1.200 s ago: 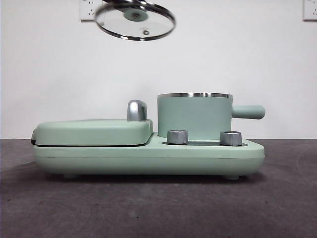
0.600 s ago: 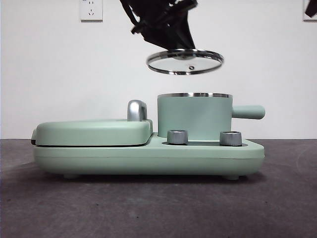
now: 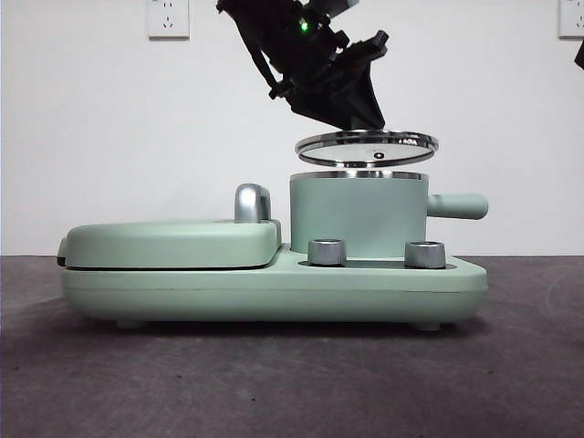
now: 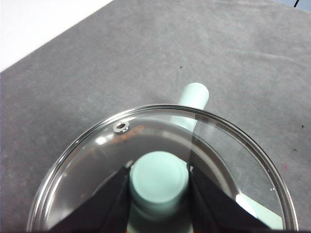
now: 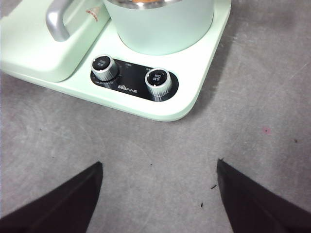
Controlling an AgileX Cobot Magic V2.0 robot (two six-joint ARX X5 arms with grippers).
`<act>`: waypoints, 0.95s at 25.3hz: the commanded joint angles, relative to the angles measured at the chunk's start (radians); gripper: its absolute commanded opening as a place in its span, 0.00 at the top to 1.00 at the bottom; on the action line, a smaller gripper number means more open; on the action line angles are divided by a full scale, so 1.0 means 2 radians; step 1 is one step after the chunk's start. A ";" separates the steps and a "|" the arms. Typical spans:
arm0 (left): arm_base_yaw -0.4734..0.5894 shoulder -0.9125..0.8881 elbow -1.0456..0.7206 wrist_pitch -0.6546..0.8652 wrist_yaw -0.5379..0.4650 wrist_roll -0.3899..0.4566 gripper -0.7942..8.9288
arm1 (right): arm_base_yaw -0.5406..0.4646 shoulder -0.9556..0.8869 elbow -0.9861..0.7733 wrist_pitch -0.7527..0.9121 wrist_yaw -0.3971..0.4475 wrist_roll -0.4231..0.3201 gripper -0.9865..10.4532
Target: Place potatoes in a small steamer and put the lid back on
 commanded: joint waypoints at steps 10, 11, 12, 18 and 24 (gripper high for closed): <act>0.006 0.024 0.020 0.024 0.002 0.021 0.87 | 0.003 0.001 0.002 0.005 0.000 0.007 0.59; 0.007 0.024 0.020 0.026 0.002 0.022 0.87 | 0.003 0.001 0.002 0.005 0.000 0.007 0.59; 0.009 0.024 0.020 0.026 0.002 0.022 0.87 | 0.003 0.001 0.002 0.005 0.000 0.007 0.59; 0.014 0.024 0.020 0.026 0.003 0.022 0.87 | 0.003 0.001 0.002 0.005 0.000 0.007 0.59; 0.014 0.025 0.020 0.025 0.025 0.016 0.87 | 0.003 0.001 0.002 0.005 0.000 0.007 0.59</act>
